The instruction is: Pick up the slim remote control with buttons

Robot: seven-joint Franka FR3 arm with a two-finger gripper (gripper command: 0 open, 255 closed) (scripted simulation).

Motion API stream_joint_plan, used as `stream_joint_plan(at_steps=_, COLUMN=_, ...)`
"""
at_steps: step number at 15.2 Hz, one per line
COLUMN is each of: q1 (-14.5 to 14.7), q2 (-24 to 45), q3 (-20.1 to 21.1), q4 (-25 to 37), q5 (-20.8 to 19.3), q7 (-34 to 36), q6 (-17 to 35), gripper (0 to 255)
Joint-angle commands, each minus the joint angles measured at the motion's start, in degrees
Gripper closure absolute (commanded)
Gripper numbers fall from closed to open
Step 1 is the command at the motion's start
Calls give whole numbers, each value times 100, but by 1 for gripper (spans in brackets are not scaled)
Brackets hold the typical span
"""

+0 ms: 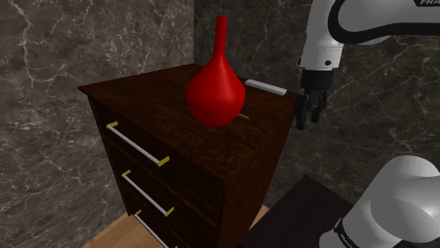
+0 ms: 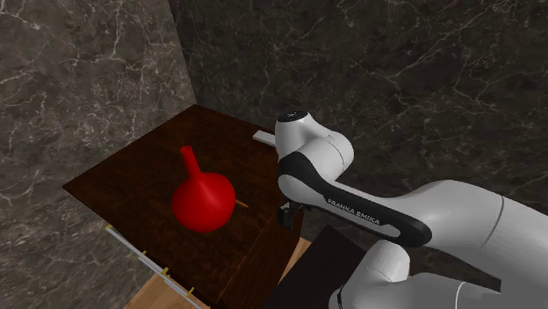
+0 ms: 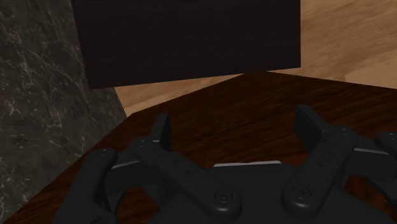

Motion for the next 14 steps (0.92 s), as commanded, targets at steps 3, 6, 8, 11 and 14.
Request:
stream_joint_plan(at_steps=3, q1=-65, q2=309, q3=-147, q4=146, q5=-166, q7=-202, q6=228, gripper=0)
stream_joint_plan(at_steps=6, q1=-150, q2=792, q3=-358, q4=413, q5=-374, q7=-491, q6=550, gripper=0)
stream_joint_plan(at_steps=8, q1=-198, q2=1125, q3=-492, q4=623, q5=-487, q7=-677, q6=748, gripper=0)
stream_joint_plan(at_steps=11, q1=-256, q2=1637, q3=-685, q4=984, q5=-618, q7=-947, q6=1015, gripper=0)
stream_joint_plan(at_steps=14, q1=-303, q2=2161, q3=-868, q4=1401, q5=-699, q7=-1213, q6=1243, gripper=0)
